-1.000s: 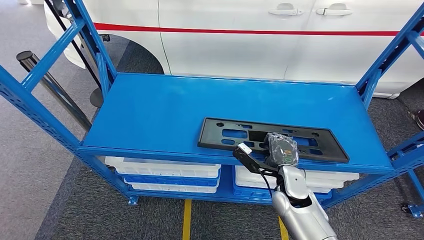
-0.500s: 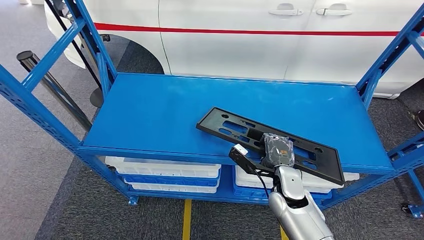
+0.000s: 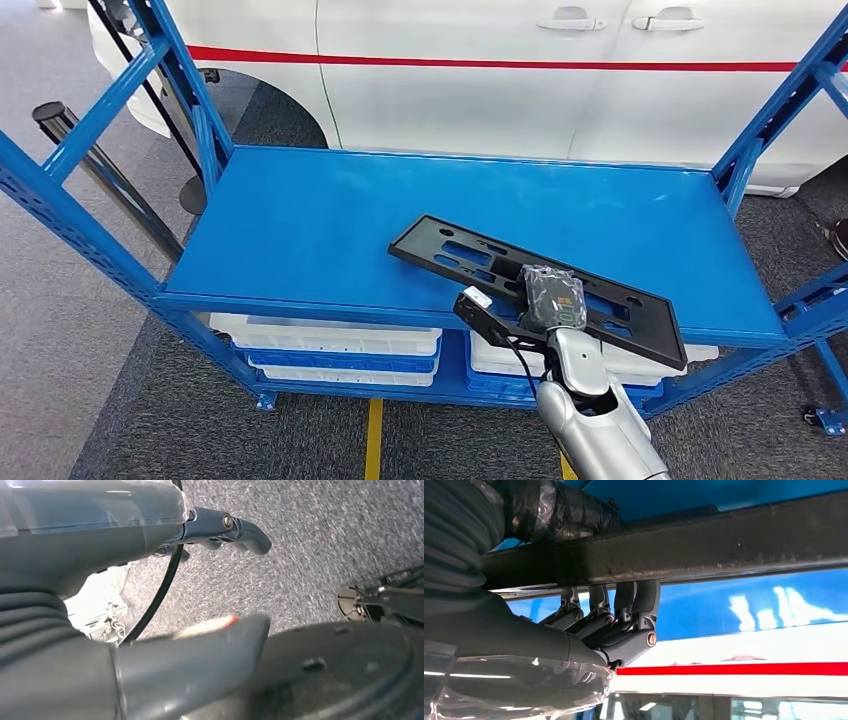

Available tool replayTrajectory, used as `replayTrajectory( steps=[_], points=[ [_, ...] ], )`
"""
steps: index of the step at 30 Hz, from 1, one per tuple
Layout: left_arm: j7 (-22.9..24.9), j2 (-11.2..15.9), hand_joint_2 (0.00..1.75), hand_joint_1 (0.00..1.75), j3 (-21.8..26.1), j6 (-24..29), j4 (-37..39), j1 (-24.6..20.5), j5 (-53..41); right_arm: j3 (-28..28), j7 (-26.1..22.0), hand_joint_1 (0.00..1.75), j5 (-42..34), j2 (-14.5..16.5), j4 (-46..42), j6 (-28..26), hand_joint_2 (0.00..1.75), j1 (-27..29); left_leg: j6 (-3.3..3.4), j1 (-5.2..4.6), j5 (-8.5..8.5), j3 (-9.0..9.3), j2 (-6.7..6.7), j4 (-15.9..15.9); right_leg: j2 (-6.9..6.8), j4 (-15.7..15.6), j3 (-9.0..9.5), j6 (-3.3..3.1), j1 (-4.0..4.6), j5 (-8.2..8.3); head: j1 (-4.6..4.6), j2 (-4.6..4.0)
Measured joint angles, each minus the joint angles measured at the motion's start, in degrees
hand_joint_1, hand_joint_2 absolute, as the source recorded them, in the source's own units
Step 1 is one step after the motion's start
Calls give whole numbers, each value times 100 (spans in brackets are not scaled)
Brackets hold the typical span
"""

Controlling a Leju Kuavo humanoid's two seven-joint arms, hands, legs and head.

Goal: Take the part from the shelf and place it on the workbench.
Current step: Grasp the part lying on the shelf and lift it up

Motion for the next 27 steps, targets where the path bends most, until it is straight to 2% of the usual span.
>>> replayTrajectory(
  steps=[3, 7, 11, 16, 18, 20, 21, 23, 25, 26, 27],
  points=[
    [-131, -23, 175, 0, 71, 161, -1, 8, 83, 84, -81, 175, 55, -87, -333, 11, 175, 67, 0, 0, 0, -8, -2, 0, -2, 0, -8, 0, 0, 0, -1, 0],
    [-96, -42, 175, 0, 157, 141, 0, 17, 91, 253, -286, 175, 329, -401, -1124, 69, 175, 53, 1, -1, 1, -22, -2, 1, -2, 0, -20, 0, -1, 1, 0, 0],
    [297, -42, 175, 0, 166, 221, 1, 19, -26, 356, -462, 175, 442, -715, -2171, 145, 175, -61, 2, -7, -1, -29, -2, 10, -2, -4, -24, 4, -6, 4, 0, 0],
    [929, -39, 175, 0, 166, 13, 1, 3, -46, 638, -623, 175, 744, -1220, -3327, 170, 175, -392, 8, -31, -6, -52, -5, 40, -7, -11, -34, 19, -36, 13, -1, 0],
    [1013, -32, 175, 0, 151, -41, 0, -1, -128, 744, -655, 175, 781, -1422, -3633, 176, 175, -465, 22, -39, -8, -60, -7, 45, -11, -19, -34, 36, -44, 23, -1, 0],
    [978, -23, 175, 0, 119, -94, 0, -4, -219, 818, -665, 175, 805, -1609, -3817, 150, 175, -504, 70, -18, 34, -56, -4, 10, -9, -16, -30, 67, -44, 25, -1, 0],
    [946, -20, 175, 0, 106, -117, 0, -8, -239, 837, -668, 175, 811, -1695, -3876, 119, 175, -515, 103, 1, 70, -49, -2, -25, 0, 33, -47, 81, -39, -28, 1, 0],
    [889, -15, 175, 0, 95, -149, 0, -16, -243, 859, -671, 175, 816, -1858, -3945, 37, 175, -529, 158, 34, 132, -55, 5, -83, 26, 413, -207, 94, -30, -315, 5, 0],
    [866, -8, 175, 0, 91, -152, 0, -22, -236, 877, -676, 175, 817, -1992, -3967, -14, 175, -524, 174, 32, 150, -102, 6, -70, 48, 1157, -541, 103, -26, -684, 5, 0],
    [863, -4, 175, 0, 89, -152, -1, -21, -234, 884, -679, 175, 817, -2045, -3970, -20, 175, -517, 175, 32, 153, -128, 5, -50, 55, 1450, -672, 109, -29, -760, 6, 0],
    [864, -1, 175, 0, 86, -152, -1, -21, -233, 889, -682, 175, 815, -2092, -3970, -21, 175, -512, 173, 32, 154, -153, 4, -25, 59, 1575, -729, 113, -36, -727, 5, 0]
  ],
)
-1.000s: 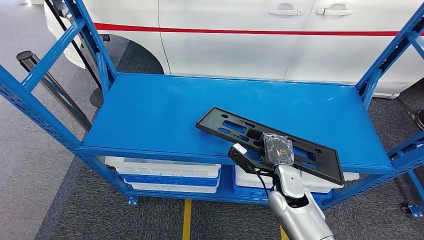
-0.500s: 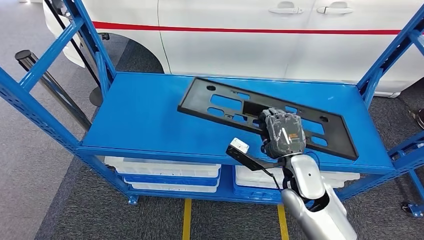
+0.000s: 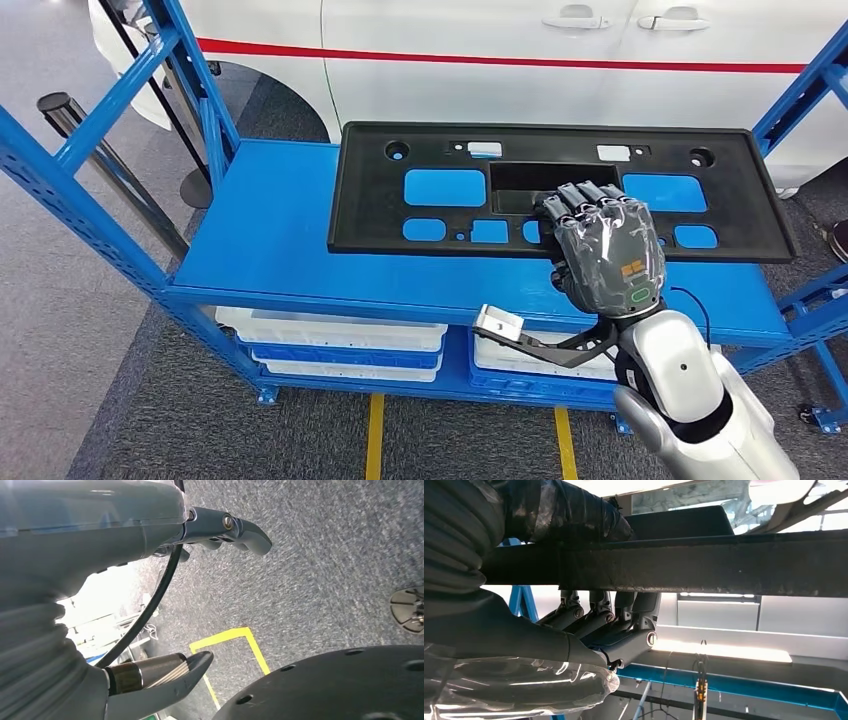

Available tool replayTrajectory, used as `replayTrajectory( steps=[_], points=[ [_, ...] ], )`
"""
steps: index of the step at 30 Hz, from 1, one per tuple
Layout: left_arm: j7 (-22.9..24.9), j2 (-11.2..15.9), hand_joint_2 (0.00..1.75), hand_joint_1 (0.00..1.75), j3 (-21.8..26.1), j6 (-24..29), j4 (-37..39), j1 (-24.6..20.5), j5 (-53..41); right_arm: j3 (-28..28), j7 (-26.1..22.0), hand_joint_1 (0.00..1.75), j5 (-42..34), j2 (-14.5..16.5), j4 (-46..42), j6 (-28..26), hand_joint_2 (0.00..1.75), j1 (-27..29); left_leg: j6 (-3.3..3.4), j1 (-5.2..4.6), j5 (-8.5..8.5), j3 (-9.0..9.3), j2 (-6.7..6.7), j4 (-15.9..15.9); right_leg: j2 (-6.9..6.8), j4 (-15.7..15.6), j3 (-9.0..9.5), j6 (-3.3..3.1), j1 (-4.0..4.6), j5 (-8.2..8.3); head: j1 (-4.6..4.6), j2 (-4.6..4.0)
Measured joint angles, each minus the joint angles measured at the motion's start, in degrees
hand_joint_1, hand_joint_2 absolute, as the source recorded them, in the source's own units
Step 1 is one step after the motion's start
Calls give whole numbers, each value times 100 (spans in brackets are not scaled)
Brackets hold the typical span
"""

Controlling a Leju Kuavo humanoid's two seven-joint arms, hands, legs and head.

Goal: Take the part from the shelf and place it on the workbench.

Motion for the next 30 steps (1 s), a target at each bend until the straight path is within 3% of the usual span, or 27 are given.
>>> replayTrajectory(
  steps=[1, 4, 6, 9, 10, 12, 14, 15, 16, 17, 18, 20, 22, 24, 25, 26, 28, 29, 30],
  points=[
    [7, 2, 175, 0, -3, -2, -1, 0, -1, 3, 0, 175, -9, -38, -3, 1, 175, 1, -3, 1, -1, -19, -3, 26, 1, -121, 58, 0, -10, 155, 1, 0],
    [36, 5, 175, 0, -12, -14, 1, -5, -8, 5, 9, 175, -44, -127, -19, 5, 175, -19, -51, -2, -5, -81, -21, 105, 28, -1118, 535, -35, -14, 672, 0, 0],
    [47, 11, 175, 0, -14, -18, 1, -8, -9, 5, 15, 175, -49, -165, -35, 8, 175, -27, -137, -6, 36, -142, -38, 133, 50, -1404, 634, -76, 18, 729, -2, 0],
    [80, 38, 175, 0, -15, -67, 1, -5, -10, 5, 30, 175, -76, -187, -56, 46, 175, -48, -267, -2, 39, -218, -47, 168, 20, -1467, 558, -191, 6, 820, -7, 0],
    [93, 51, 175, 0, -15, -100, 1, -7, -13, 5, 51, 175, -81, -188, -62, 81, 175, -64, -306, 3, -80, -266, -40, 273, 3, -1486, 527, -248, -10, 864, -12, 0],
    [107, 75, 175, 0, -20, -171, 1, -13, -25, 5, 110, 175, -62, -187, -73, 161, 175, -101, -383, 32, -523, -457, -21, 805, -32, -1502, 438, -324, -15, 947, -22, 0],
    [102, 103, 175, 0, -35, -239, 1, -15, -53, 5, 164, 175, -23, -185, -78, 213, 175, -124, -444, 64, -897, -662, -9, 1505, -60, -1487, 313, -342, -6, 1030, -26, 0],
    [97, 120, 175, 0, -46, -268, 1, -15, -65, 7, 181, 175, -9, -180, -78, 227, 175, -131, -463, 75, -926, -678, -3, 1687, -70, -1474, 247, -339, -4, 1072, -26, 0],
    [92, 138, 175, 0, -57, -287, 1, -14, -75, 9, 192, 175, 0, -174, -78, 236, 175, -137, -475, 84, -844, -601, 2, 1678, -78, -1458, 182, -331, -6, 1111, -27, 0],
    [87, 156, 175, 0, -66, -300, 0, -14, -78, 11, 197, 175, 4, -168, -78, 242, 175, -145, -476, 91, -683, -417, 7, 1457, -82, -1439, 121, -318, -8, 1147, -27, 0],
    [84, 173, 175, 0, -72, -307, 0, -15, -80, 13, 198, 175, 7, -162, -79, 246, 175, -155, -465, 96, -528, -156, 12, 1083, -86, -1418, 67, -301, -11, 1181, -28, 0],
    [74, 209, 175, 0, -80, -318, -1, -17, -76, 15, 205, 175, 36, -151, -87, 248, 175, -180, -425, 79, -415, 325, 14, 317, -95, -1388, -15, -244, -4, 1253, -26, 0],
    [62, 262, 175, 0, -85, -361, -1, -17, -41, 58, 250, 175, 136, -73, -83, 263, 175, -247, -371, 50, -437, 449, 9, 0, -106, -1406, -51, -176, -2, 1352, -22, 0],
    [48, 338, 175, 0, -86, -462, -2, -21, 2, 188, 367, 175, 276, 158, 3, 296, 175, -390, -299, 66, -333, 376, 28, -59, -87, -1441, -76, -114, -8, 1432, -20, 0],
    [41, 389, 175, 0, -87, -536, -3, -35, 0, 283, 456, 175, 344, 326, 95, 314, 175, -483, -255, 79, -260, 340, 48, -87, -66, -1399, -113, -95, -5, 1354, -17, 0],
    [35, 444, 175, 0, -93, -615, -4, -52, -22, 382, 552, 175, 404, 510, 214, 330, 175, -578, -213, 93, -177, 285, 70, -114, -45, -1254, -174, -82, -3, 1165, -15, 0],
    [27, 557, 175, 0, -118, -748, -7, -90, -101, 558, 730, 175, 486, 836, 461, 338, 175, -723, -158, 89, -27, 122, 90, -121, -25, -645, -335, -75, -8, 585, -11, 0],
    [18, 604, 175, 0, -135, -784, -7, -98, -141, 621, 796, 175, 504, 947, 560, 324, 175, -760, -150, 85, 42, 26, 86, -112, -21, -284, -393, -71, -11, 375, -13, 0],
    [5, 644, 175, 0, -151, -799, -8, -100, -172, 664, 844, 175, 508, 1014, 633, 302, 175, -772, -153, 80, 106, -71, 77, -98, -18, -16, -400, -69, -12, 307, -13, 0]
  ],
)
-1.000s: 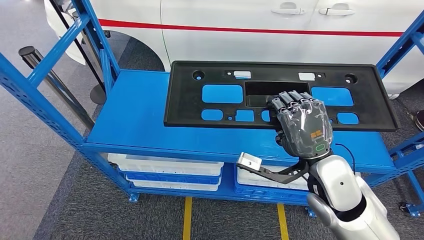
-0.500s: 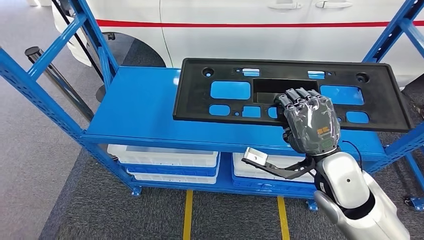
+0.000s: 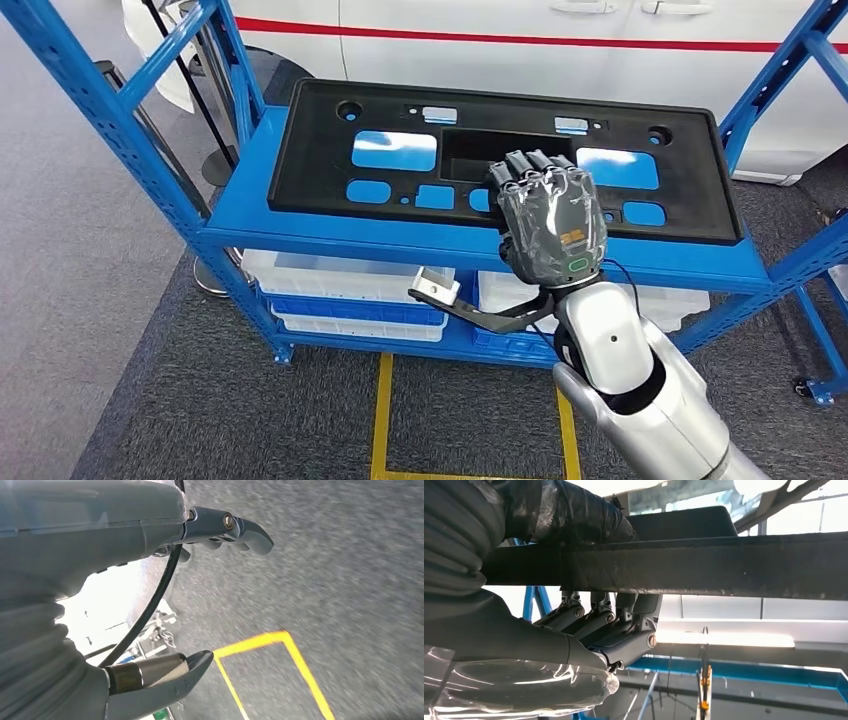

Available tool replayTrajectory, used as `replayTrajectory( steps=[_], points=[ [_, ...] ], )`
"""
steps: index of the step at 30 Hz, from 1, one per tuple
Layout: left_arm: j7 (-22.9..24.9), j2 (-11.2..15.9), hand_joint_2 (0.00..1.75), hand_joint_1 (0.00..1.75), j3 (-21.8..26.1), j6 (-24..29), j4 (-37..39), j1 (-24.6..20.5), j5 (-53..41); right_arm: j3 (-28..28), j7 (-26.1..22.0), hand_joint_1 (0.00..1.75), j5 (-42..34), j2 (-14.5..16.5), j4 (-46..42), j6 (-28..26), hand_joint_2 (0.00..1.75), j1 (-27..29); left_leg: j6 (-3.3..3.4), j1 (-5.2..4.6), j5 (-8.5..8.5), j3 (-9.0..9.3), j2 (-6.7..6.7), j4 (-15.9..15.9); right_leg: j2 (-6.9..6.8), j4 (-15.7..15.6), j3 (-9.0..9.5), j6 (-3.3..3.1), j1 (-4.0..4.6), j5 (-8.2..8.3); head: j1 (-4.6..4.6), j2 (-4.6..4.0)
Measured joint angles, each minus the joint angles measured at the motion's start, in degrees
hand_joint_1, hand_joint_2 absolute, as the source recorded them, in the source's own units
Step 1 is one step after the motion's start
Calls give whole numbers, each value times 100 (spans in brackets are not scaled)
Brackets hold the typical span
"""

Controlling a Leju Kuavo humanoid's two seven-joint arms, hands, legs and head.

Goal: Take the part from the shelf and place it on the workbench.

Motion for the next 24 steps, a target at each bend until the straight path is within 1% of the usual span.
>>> replayTrajectory(
  steps=[1, 2, 3, 4, 5, 6, 7, 8, 9, 10, 11, 12, 13, 14, 15, 16, 17, 18, 19, 20, 21, 22, 23, 24],
  points=[
    [-17, 35, 175, 0, -16, -5, 0, 4, -30, 26, 38, 175, -5, 36, 54, -23, 175, 0, -7, -4, 60, -97, -13, 22, 4, 101, 70, -5, 1, 66, -1, 0],
    [-39, 66, 175, 0, -34, -8, 0, 12, -62, 40, 63, 175, -13, 55, 94, -41, 175, 3, -17, -9, 114, -192, -26, 50, 9, 7, 228, -20, 5, 214, -1, 0],
    [-60, 90, 175, 0, -57, -12, 0, 20, -93, 43, 79, 175, -20, 63, 121, -56, 175, 8, -30, -14, 162, -278, -36, 81, 15, -272, 476, -50, 15, 362, 0, 0],
    [-81, 105, 175, 0, -81, -16, 0, 27, -122, 39, 87, 175, -26, 68, 143, -65, 175, 10, -51, -24, 205, -350, -45, 110, 19, -676, 766, -93, 34, 399, -2, 0],
    [-101, 119, 175, 0, -104, -20, 0, 33, -142, 35, 89, 175, -28, 75, 160, -77, 175, 14, -78, -27, 249, -401, -50, 129, 21, -1066, 1022, -126, 53, 373, -4, 0],
    [-114, 131, 175, 0, -123, -21, 0, 38, -153, 31, 91, 175, -31, 80, 174, -90, 175, 21, -112, -24, 297, -427, -49, 132, 24, -1353, 1188, -155, 77, 327, -4, 0],
    [-121, 142, 175, 0, -138, -21, 0, 42, -157, 27, 92, 175, -32, 85, 187, -101, 175, 26, -153, -15, 351, -442, -46, 121, 24, -1518, 1258, -175, 98, 280, -5, 0],
    [-127, 155, 175, 0, -150, -21, 0, 52, -159, 26, 93, 175, -33, 88, 200, -113, 175, 34, -196, -10, 414, -447, -46, 91, 22, -1572, 1246, -193, 106, 318, -4, 0],
    [-133, 170, 175, 0, -160, -22, -1, 59, -159, 24, 94, 175, -34, 89, 215, -118, 175, 38, -233, -1, 449, -459, -48, 68, 12, -1598, 1204, -228, 97, 389, -2, 0],
    [-139, 182, 175, 0, -168, -28, -1, 64, -159, 22, 95, 175, -34, 95, 233, -120, 175, 41, -266, 4, 388, -495, -50, 91, -1, -1634, 1159, -271, 81, 462, -4, 0],
    [-146, 194, 175, 0, -176, -40, -2, 68, -159, 20, 96, 175, -35, 106, 250, -121, 175, 47, -295, 8, 209, -549, -53, 206, -14, -1667, 1096, -314, 61, 551, -7, 0],
    [-150, 212, 175, 0, -183, -57, -2, 64, -159, 17, 96, 175, -36, 118, 267, -121, 175, 53, -319, 24, -69, -621, -51, 440, -24, -1687, 1022, -344, 46, 637, -10, 0],
    [-154, 223, 175, 0, -191, -77, -2, 63, -158, 13, 96, 175, -40, 129, 285, -121, 175, 59, -347, 31, -384, -702, -49, 770, -25, -1690, 936, -364, 49, 713, -13, 0],
    [-159, 233, 175, 0, -196, -91, -2, 63, -157, 4, 96, 175, -49, 135, 302, -122, 175, 69, -371, 38, -626, -765, -48, 1138, -25, -1683, 844, -367, 50, 785, -14, 0],
    [-169, 239, 175, 0, -199, -92, -2, 64, -159, -15, 96, 175, -77, 128, 311, -123, 175, 93, -390, 40, -729, -788, -47, 1448, -26, -1670, 748, -362, 52, 854, -14, 0],
    [-185, 238, 175, 0, -206, -71, -2, 66, -171, -50, 91, 175, -135, 90, 295, -125, 175, 140, -401, 41, -696, -745, -47, 1623, -30, -1653, 650, -351, 53, 919, -14, 0],
    [-207, 230, 175, 0, -217, -23, -2, 68, -190, -108, 75, 175, -233, 2, 230, -129, 175, 222, -401, 42, -563, -616, -47, 1621, -37, -1629, 552, -333, 53, 979, -14, 0],
    [-230, 206, 175, 0, -232, 49, -2, 71, -219, -201, 38, 175, -383, -154, 90, -143, 175, 356, -389, 42, -412, -385, -48, 1427, -52, -1601, 462, -308, 52, 1030, -15, 0],
    [-252, 168, 175, 0, -248, 136, -3, 74, -250, -336, -27, 175, -570, -373, -124, -165, 175, 540, -365, 41, -354, -59, -52, 1066, -80, -1569, 389, -276, 55, 1071, -16, 0],
    [-269, 123, 175, 0, -263, 216, -3, 89, -278, -515, -107, 175, -753, -629, -377, -192, 175, 750, -333, 29, -392, 283, -60, 617, -112, -1538, 334, -242, 61, 1107, -12, 0],
    [-279, 68, 175, 0, -276, 274, -3, 115, -301, -714, -188, 175, -903, -877, -622, -216, 175, 959, -294, 14, -464, 528, -69, 266, -144, -1523, 305, -206, 66, 1152, -7, 0],
    [-285, 22, 175, 0, -286, 308, -3, 148, -313, -911, -257, 175, -999, -1087, -828, -232, 175, 1128, -259, -1, -546, 674, -76, 29, -164, -1519, 288, -173, 68, 1202, -2, 0],
    [-289, -16, 175, 0, -294, 319, -3, 182, -321, -1080, -302, 175, -1038, -1248, -980, -237, 175, 1250, -223, -16, -561, 695, -76, -69, -163, -1530, 276, -140, 65, 1262, 2, 0],
    [-292, -53, 175, 0, -302, 315, -1, 205, -322, -1206, -331, 175, -1045, -1369, -1094, -233, 175, 1338, -175, -13, -512, 641, -61, -58, -142, -1546, 258, -103, 58, 1310, 2, 0]
  ],
)
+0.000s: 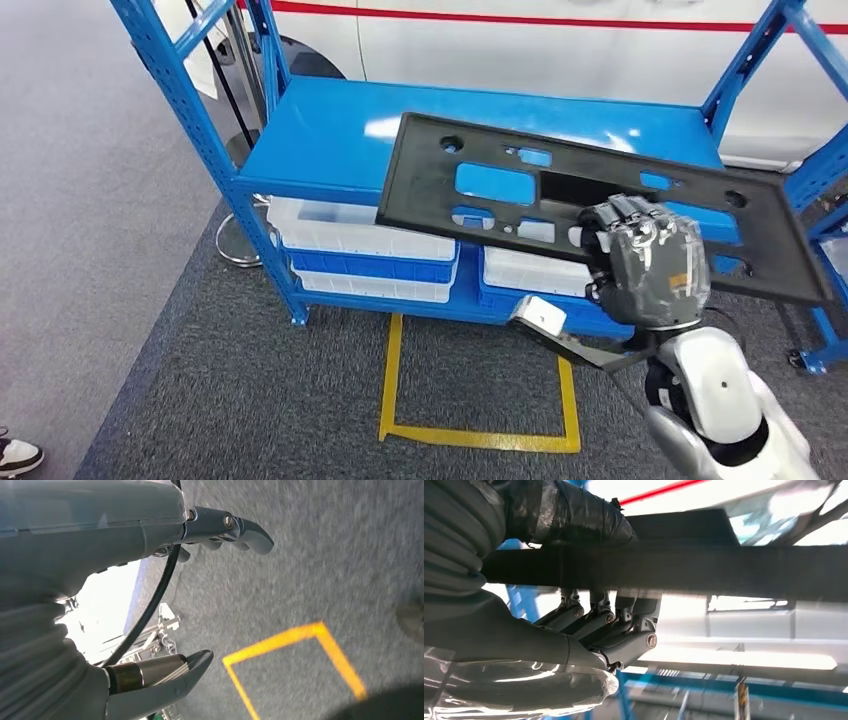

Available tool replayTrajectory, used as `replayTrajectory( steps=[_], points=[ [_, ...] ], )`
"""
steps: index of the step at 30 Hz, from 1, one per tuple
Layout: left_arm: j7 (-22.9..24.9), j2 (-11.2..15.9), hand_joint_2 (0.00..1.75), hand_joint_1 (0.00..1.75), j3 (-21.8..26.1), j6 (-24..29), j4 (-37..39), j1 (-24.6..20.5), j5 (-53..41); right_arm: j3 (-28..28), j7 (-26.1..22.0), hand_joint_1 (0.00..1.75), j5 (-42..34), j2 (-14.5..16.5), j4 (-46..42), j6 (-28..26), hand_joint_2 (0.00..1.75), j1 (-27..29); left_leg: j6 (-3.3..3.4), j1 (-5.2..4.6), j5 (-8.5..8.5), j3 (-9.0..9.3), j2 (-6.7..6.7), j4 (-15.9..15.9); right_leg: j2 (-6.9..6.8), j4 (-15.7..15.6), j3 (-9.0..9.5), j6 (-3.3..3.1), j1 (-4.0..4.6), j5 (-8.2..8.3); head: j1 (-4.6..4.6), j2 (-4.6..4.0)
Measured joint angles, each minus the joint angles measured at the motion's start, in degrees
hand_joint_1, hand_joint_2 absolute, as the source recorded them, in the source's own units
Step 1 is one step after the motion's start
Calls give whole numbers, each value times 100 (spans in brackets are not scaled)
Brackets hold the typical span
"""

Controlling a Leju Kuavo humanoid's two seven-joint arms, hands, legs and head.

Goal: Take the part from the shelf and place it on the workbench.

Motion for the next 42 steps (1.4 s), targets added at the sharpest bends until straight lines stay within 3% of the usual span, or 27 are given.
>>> replayTrajectory(
  steps=[1, 2, 5, 6, 7, 8, 10, 12, 14, 16, 17, 20, 21, 22, 24, 25, 27, 28, 29, 31, 32, 34, 36, 37, 39, 40, 42],
  points=[
    [-6, -26, 175, 0, -8, -7, 1, 6, -3, -92, -19, 175, 2, -96, -94, 8, 175, 65, 49, 4, 54, -45, 21, -12, 40, 26, -40, 32, -11, -45, 1, 0],
    [-16, -50, 175, 0, -20, -13, 2, 2, -14, -155, -31, 175, 6, -172, -169, 19, 175, 123, 108, 8, 124, -102, 50, -18, 79, 130, -97, 57, -19, -214, 4, 0],
    [-53, -116, 175, 0, -83, 22, 3, -26, -115, -338, -87, 175, -183, -432, -375, 35, 175, 341, 224, -4, 342, -337, 102, -12, 137, 1014, -312, 99, -29, -1078, 11, 0],
    [-48, -140, 175, 0, -107, 56, 3, -31, -148, -464, -149, 175, -320, -558, -444, 35, 175, 464, 233, -11, 411, -435, 96, 0, 143, 1350, -340, 112, -30, -1212, 10, 0],
    [-31, -168, 175, 0, -127, 86, 3, -33, -167, -633, -237, 175, -455, -688, -500, 35, 175, 597, 233, -17, 479, -540, 85, 21, 151, 1577, -309, 121, -30, -1208, 11, 0],
    [-8, -197, 175, 0, -140, 110, 3, -33, -174, -820, -339, 175, -567, -800, -537, 39, 175, 711, 224, -19, 536, -644, 75, 50, 159, 1610, -194, 123, -31, -1085, 11, 0],
    [30, -251, 175, 0, -149, 108, 3, -29, -158, -1132, -509, 175, -682, -916, -552, 66, 175, 822, 188, -20, 623, -832, 72, 133, 170, 1088, 304, 105, -30, -840, 11, 0],
    [56, -290, 175, 0, -155, 92, 3, -38, -125, -1325, -625, 175, -722, -950, -553, 116, 175, 836, 133, -33, 700, -957, 80, 200, 186, 314, 836, 58, -4, -912, 8, 0],
    [81, -306, 175, 0, -161, 87, 3, -48, -89, -1416, -698, 175, -711, -951, -552, 174, 175, 829, 68, -44, 799, -1006, 84, 200, 197, -21, 999, 0, 30, -998, 15, 0],
    [101, -304, 175, 0, -163, 80, 5, -47, -64, -1440, -736, 175, -679, -940, -545, 220, 175, 824, 1, -46, 824, -1055, 71, 203, 175, -33, 906, -77, 7, -893, 26, 0],
    [105, -302, 175, 0, -163, 72, 7, -49, -58, -1442, -744, 175, -662, -928, -541, 233, 175, 820, -32, -42, 688, -1111, 63, 292, 156, -39, 844, -130, -7, -827, 23, 0],
    [104, -298, 175, 0, -161, 54, 8, -60, -35, -1442, -752, 175, -631, -881, -522, 246, 175, 809, -110, -18, -148, -1348, 53, 1122, 120, -39, 611, -227, -16, -627, 16, 0],
    [104, -297, 175, 0, -161, 53, 8, -62, -29, -1442, -752, 175, -628, -867, -512, 247, 175, 809, -122, -15, -325, -1399, 54, 1472, 117, -28, 521, -230, -12, -564, 15, 0],
    [105, -295, 175, 0, -161, 53, 8, -65, -28, -1442, -751, 175, -628, -854, -503, 247, 175, 810, -127, -13, -357, -1391, 54, 1724, 116, -12, 425, -228, -8, -501, 15, 0],
    [110, -294, 175, 0, -161, 54, 8, -67, -28, -1442, -751, 175, -628, -833, -487, 247, 175, 809, -99, -17, -107, -1134, 53, 1722, 115, 25, 231, -220, 5, -381, 14, 0],
    [119, -290, 175, 0, -161, 55, 8, -69, -29, -1442, -751, 175, -628, -823, -481, 247, 175, 807, -58, -26, 41, -852, 52, 1413, 115, 38, 153, -213, 14, -322, 14, 0],
    [141, -264, 175, 0, -161, 61, 8, -74, -33, -1446, -740, 175, -634, -803, -461, 246, 175, 787, 34, -59, 35, -200, 55, 513, 106, 49, 57, -183, 33, -216, 16, 0],
    [151, -249, 175, 0, -161, 65, 8, -72, -36, -1449, -734, 175, -652, -791, -441, 243, 175, 769, 64, -79, -18, 25, 54, 158, 98, 33, 37, -157, 27, -156, 18, 0],
    [157, -237, 175, 0, -162, 69, 8, -71, -37, -1455, -728, 175, -683, -779, -417, 239, 175, 751, 79, -98, -55, 127, 53, -48, 87, 2, 30, -124, 13, -92, 15, 0],
    [161, -222, 175, 0, -163, 77, 8, -67, -34, -1475, -729, 175, -761, -760, -361, 227, 175, 737, 112, -100, 78, 105, 60, -182, 84, -78, 22, -55, -13, 10, 9, 0],
    [160, -216, 175, 0, -163, 79, 8, -75, -31, -1492, -733, 175, -793, -754, -333, 220, 175, 741, 151, -89, 163, 75, 72, -237, 99, -56, -7, -25, -15, -60, 9, 0],
    [156, -207, 175, 0, -162, 81, 8, -85, -21, -1535, -750, 175, -831, -751, -275, 208, 175, 750, 218, -59, 318, -36, 97, -293, 140, 325, -141, 20, -22, -529, 18, 0],
    [151, -203, 175, 0, -161, 67, 8, -78, -11, -1568, -776, 175, -841, -747, -213, 205, 175, 754, 235, -58, 423, -224, 103, -238, 158, 1055, -303, 64, -41, -1045, 24, 0],
    [151, -203, 175, 0, -161, 49, 8, -70, -6, -1574, -788, 175, -842, -741, -181, 205, 175, 756, 225, -54, 463, -325, 105, -190, 159, 1356, -331, 87, -56, -1128, 25, 0],
    [151, -207, 175, 0, -161, -1, 8, -62, 7, -1576, -810, 175, -837, -718, -124, 208, 175, 753, 193, -31, 523, -542, 106, -59, 158, 1451, -146, 130, -91, -938, 24, 0],
    [152, -209, 175, 0, -161, -19, 8, -64, 12, -1575, -823, 175, -829, -701, -102, 211, 175, 747, 173, -13, 541, -647, 103, 22, 158, 1217, 79, 155, -113, -794, 24, 0],
    [153, -205, 175, 0, -161, -32, 8, -68, 17, -1571, -841, 175, -807, -662, -64, 221, 175, 723, 113, -3, 570, -834, 93, 178, 176, 560, 551, 184, -123, -804, 23, 0]
  ],
)
